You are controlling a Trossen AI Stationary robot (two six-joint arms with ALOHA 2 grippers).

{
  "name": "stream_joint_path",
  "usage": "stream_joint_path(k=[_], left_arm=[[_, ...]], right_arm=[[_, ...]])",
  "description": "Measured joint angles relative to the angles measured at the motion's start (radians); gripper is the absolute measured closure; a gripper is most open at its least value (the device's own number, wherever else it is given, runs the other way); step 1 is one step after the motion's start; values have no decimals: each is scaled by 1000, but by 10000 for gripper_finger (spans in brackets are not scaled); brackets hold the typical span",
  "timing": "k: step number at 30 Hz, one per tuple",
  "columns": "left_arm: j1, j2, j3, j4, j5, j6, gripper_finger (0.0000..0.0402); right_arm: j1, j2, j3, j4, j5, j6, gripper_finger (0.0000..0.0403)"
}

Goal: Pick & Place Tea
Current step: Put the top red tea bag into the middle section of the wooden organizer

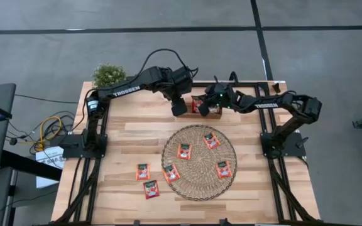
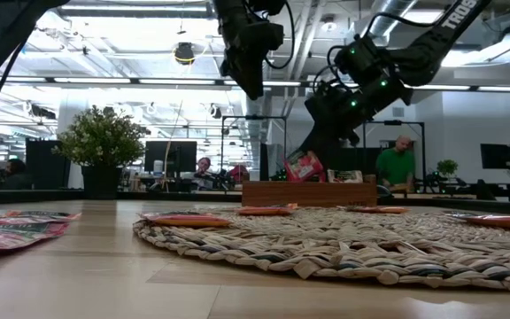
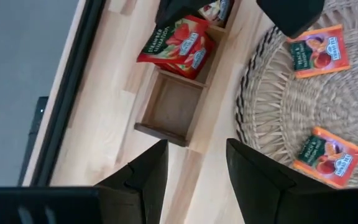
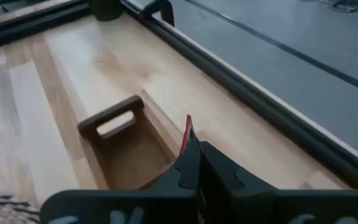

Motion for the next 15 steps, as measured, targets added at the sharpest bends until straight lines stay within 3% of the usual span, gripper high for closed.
stream_joint_path(k=[15], left_arm=[[1,1,0,16,59,-41,245]], right_arm=[[70,0,-151,246,175,31,403]])
